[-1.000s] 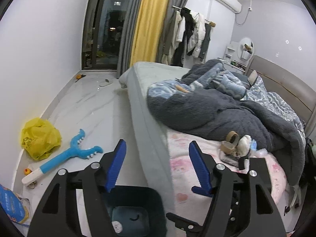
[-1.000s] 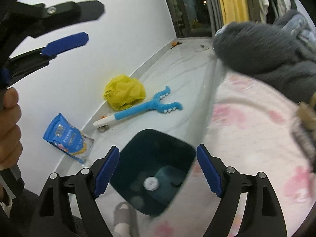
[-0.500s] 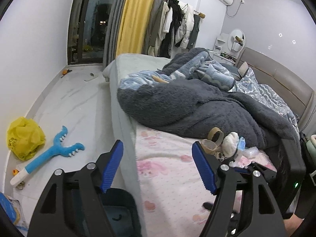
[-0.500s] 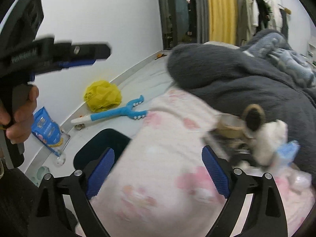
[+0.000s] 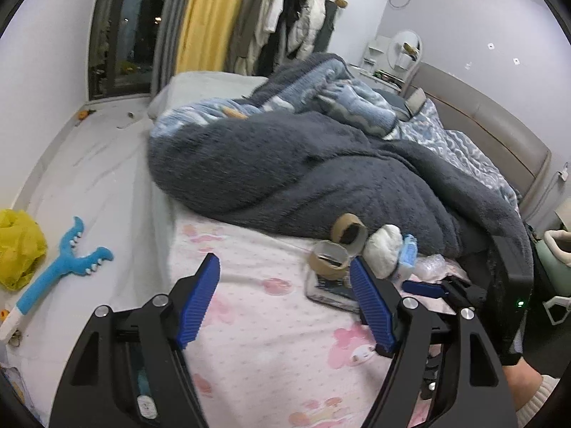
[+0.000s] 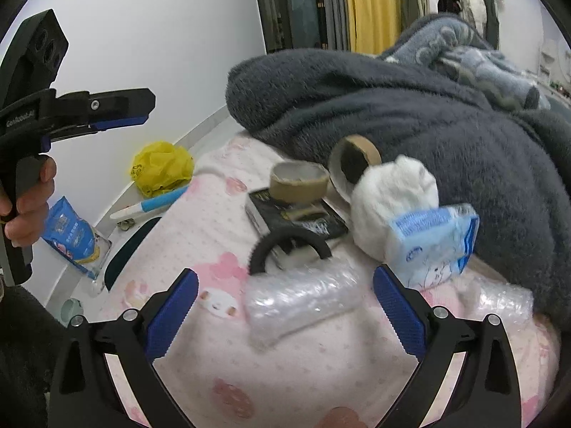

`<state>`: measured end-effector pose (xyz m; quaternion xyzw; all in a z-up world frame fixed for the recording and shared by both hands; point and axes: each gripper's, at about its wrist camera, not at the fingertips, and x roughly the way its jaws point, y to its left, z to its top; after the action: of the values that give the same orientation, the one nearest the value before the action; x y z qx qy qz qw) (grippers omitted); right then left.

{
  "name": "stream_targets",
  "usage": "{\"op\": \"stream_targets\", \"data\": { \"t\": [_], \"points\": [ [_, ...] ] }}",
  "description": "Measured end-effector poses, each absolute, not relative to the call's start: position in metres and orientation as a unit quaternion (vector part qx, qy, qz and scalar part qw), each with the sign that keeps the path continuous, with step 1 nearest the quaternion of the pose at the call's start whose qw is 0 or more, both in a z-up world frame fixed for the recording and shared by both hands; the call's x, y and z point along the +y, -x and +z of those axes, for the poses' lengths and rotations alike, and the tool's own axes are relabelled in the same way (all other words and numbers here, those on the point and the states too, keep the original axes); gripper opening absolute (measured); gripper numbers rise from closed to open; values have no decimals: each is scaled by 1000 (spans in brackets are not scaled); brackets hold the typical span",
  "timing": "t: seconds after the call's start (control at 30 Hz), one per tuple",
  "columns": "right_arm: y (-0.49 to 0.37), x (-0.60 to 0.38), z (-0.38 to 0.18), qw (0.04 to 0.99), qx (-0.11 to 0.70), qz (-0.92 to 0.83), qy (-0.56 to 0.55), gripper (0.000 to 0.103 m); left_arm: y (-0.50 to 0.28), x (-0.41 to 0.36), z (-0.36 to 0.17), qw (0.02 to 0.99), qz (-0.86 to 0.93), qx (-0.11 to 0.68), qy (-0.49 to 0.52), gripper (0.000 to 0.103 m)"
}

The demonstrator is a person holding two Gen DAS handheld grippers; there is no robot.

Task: Collect trash
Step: 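Reach the right tool to the bubble wrap roll and close on it, then lift the bubble wrap with the right tool while the left tool grasps the black rubber piece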

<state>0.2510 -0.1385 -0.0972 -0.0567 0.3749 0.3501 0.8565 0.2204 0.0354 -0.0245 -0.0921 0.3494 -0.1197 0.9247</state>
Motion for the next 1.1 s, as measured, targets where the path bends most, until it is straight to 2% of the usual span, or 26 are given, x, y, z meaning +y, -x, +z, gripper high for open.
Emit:
{"op": "stream_targets", "data": {
  "t": [0.13, 0.37, 0.43, 0.47, 0.5, 0.57, 0.67, 0.9, 1.1],
  "points": [
    [-258, -141, -108, 845, 391, 362, 42, 99, -231, 19, -31, 916, -143, 361, 105, 77],
    [-260, -142, -114, 834, 397, 381, 30, 99, -239, -11, -46, 897, -185, 391, 89, 70],
    [-263, -144, -114, 833, 397, 385, 27, 92, -240, -18, -52, 890, -196, 404, 83, 68],
    [-263, -144, -113, 832, 396, 387, 26, 79, -241, -20, -55, 886, -201, 409, 83, 67],
    [-264, -144, -113, 833, 397, 385, 27, 71, -242, -23, -57, 882, -207, 415, 84, 67],
    [-264, -145, -112, 834, 396, 383, 30, 67, -242, -27, -61, 876, -214, 423, 82, 66],
    [-262, -148, -109, 836, 395, 378, 41, 66, -241, -30, -66, 873, -216, 432, 75, 60],
    [-257, -162, -98, 842, 392, 367, 57, 66, -242, -35, -74, 866, -218, 445, 69, 59],
    [-256, -184, -87, 853, 384, 350, 44, 66, -237, -50, -81, 860, -229, 454, 45, 54]
  ]
}}
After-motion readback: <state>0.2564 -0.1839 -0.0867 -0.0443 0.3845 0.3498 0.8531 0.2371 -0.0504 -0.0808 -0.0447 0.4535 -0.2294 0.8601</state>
